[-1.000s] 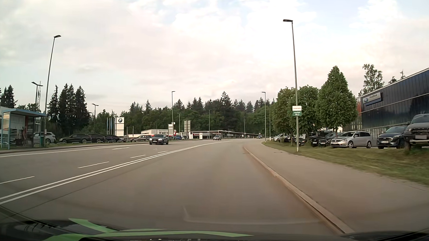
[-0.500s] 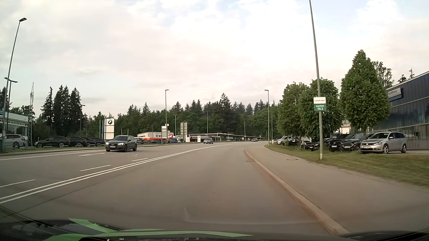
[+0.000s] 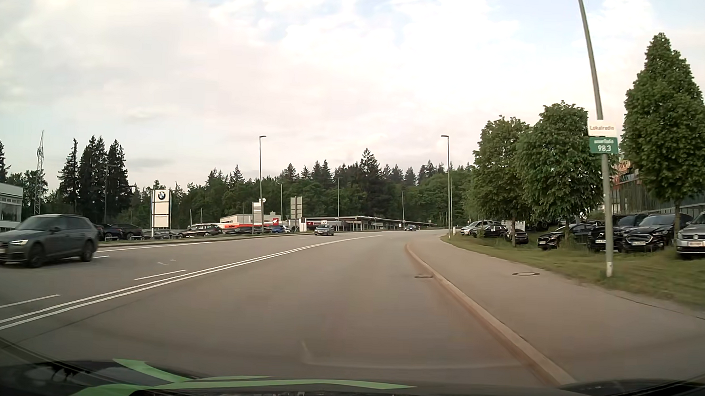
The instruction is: Follow the waypoints while adhering to traffic rules and regulations
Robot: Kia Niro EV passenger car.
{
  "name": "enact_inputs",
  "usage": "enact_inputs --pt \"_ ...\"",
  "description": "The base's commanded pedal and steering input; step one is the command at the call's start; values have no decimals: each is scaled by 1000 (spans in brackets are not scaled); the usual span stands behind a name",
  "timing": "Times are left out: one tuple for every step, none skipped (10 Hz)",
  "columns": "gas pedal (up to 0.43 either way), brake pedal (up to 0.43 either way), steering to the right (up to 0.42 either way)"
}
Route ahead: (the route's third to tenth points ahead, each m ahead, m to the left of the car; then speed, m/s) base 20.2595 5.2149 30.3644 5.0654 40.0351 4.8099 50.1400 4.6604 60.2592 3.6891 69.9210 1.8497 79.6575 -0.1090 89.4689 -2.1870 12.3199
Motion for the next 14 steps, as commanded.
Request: enact_inputs --pt "169 0 -4" --pt "169 0 -3" --pt "157 0 -3" --pt "157 0 -3" --pt "157 0 -3" --pt "157 0 -3" --pt "157 0 -2" --pt "157 0 -1" --pt "157 0 0" --pt "150 0 0" --pt "138 0 1" --pt "138 0 4" --pt "130 0 5" --pt "130 0 5"
